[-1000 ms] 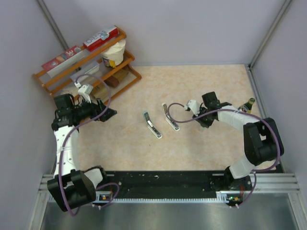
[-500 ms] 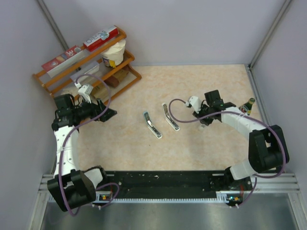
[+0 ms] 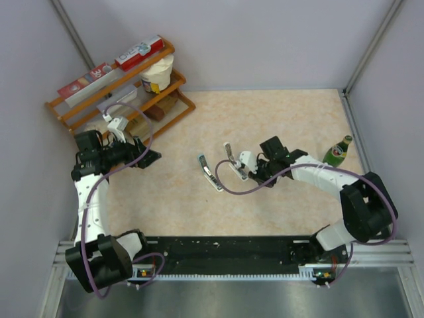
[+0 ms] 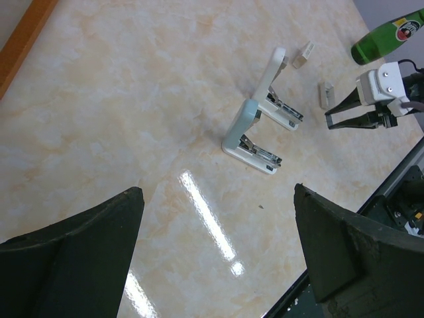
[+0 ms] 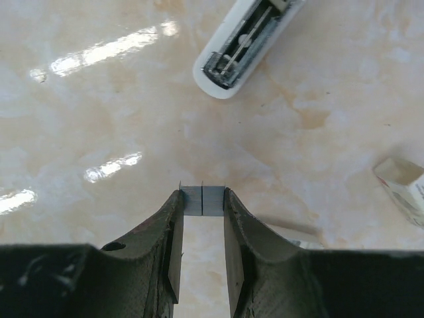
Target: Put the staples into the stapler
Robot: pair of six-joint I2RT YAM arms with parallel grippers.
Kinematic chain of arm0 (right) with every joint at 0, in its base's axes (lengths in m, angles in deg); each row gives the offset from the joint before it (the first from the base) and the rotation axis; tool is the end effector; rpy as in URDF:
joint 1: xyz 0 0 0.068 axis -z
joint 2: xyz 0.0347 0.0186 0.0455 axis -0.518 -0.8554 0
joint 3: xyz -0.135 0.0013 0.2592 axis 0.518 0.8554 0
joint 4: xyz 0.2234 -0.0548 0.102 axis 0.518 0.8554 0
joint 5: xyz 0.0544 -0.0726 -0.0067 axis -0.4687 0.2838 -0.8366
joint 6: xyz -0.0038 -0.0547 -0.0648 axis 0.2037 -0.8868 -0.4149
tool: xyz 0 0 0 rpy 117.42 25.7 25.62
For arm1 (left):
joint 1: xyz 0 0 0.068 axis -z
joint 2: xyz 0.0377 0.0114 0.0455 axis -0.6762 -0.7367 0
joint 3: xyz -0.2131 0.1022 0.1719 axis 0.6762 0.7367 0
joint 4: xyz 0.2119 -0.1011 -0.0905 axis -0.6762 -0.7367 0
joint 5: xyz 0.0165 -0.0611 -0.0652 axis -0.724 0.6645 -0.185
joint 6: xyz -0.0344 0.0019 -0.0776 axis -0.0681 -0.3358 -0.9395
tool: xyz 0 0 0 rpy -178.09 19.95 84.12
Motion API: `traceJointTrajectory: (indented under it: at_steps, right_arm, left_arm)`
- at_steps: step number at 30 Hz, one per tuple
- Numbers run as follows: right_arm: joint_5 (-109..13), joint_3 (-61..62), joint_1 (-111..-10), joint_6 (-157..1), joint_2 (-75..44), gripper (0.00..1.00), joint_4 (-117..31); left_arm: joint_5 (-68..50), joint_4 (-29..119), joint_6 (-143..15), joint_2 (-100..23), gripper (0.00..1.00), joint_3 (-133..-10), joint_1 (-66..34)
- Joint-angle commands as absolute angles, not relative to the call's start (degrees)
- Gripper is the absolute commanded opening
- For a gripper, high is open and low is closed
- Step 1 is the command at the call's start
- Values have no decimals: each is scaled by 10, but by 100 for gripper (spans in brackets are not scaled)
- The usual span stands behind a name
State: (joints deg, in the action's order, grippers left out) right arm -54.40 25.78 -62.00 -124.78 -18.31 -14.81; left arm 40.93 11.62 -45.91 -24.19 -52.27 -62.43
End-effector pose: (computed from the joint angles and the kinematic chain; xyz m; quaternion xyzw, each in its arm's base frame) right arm 0.2380 0.1623 0.1866 -0.5823 0.7694 0.0957 0.2445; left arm 0.2212 0.0128 0.3163 0.1102 0.8105 -0.3436 0.4614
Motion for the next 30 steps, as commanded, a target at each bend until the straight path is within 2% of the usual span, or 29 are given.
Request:
traceJointTrajectory:
  at_steps: [1, 9, 14, 19, 30]
  right_arm:
    - [-566, 264, -647, -1259, -204, 18, -137]
    - [-552, 265, -657, -1261, -244, 20, -134]
    - [-558, 264, -656, -1263, -218, 35, -131]
    - [-564, 265, -649, -1263, -189, 43, -128]
    - [-595, 265, -599, -1263, -176, 45, -128]
  left_arm:
    - [414, 134, -449, -241, 98, -521, -630]
    - [413, 134, -449, -242, 98, -521, -631]
    - [414, 134, -449, -242, 99, -520, -631]
    - [414, 134, -447, -241, 98, -520, -631]
    - [413, 134, -447, -239, 98, -518, -631]
